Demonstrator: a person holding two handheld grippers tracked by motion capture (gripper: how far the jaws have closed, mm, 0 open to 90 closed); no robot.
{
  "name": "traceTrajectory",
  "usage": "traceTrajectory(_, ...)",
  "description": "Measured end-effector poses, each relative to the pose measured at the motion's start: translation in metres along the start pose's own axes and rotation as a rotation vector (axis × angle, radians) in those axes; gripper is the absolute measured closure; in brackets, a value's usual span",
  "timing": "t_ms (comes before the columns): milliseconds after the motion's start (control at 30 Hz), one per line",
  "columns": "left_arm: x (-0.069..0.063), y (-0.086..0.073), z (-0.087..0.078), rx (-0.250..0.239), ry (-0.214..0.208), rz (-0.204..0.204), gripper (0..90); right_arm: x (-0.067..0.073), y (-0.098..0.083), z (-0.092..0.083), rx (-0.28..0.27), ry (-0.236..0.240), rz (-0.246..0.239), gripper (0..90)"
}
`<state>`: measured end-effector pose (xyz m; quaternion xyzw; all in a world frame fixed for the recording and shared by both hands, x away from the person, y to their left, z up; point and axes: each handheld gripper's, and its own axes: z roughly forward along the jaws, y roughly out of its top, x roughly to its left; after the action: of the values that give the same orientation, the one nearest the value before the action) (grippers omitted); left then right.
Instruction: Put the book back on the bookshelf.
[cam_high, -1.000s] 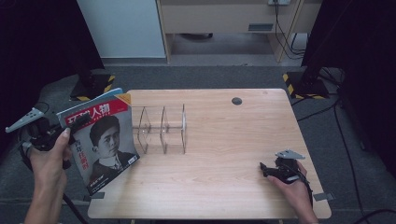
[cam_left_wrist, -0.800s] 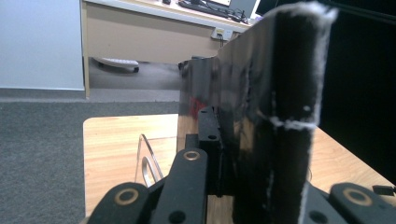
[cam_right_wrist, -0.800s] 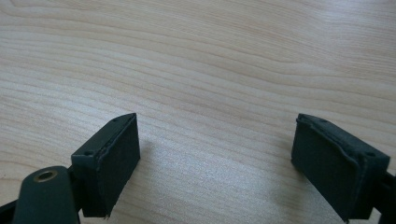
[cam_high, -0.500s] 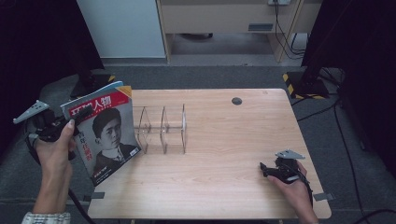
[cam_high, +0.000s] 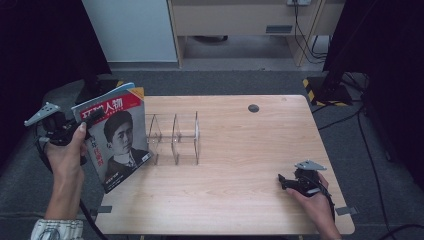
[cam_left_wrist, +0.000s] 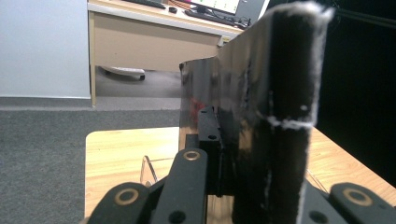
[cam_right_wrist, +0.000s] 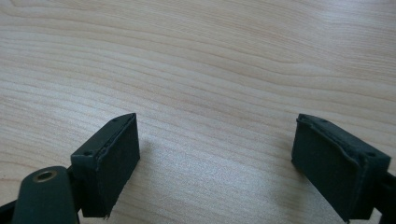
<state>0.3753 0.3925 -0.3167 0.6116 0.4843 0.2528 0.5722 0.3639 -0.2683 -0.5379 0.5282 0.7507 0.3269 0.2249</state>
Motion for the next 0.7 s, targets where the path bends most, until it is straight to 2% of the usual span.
traceTrajectory(700,-0.0011,0.0042,0.0069,-0.036,0.004,0.011,86.5,0.0000,0.0000,0.0000,0.000,0.000,0.000,15.3)
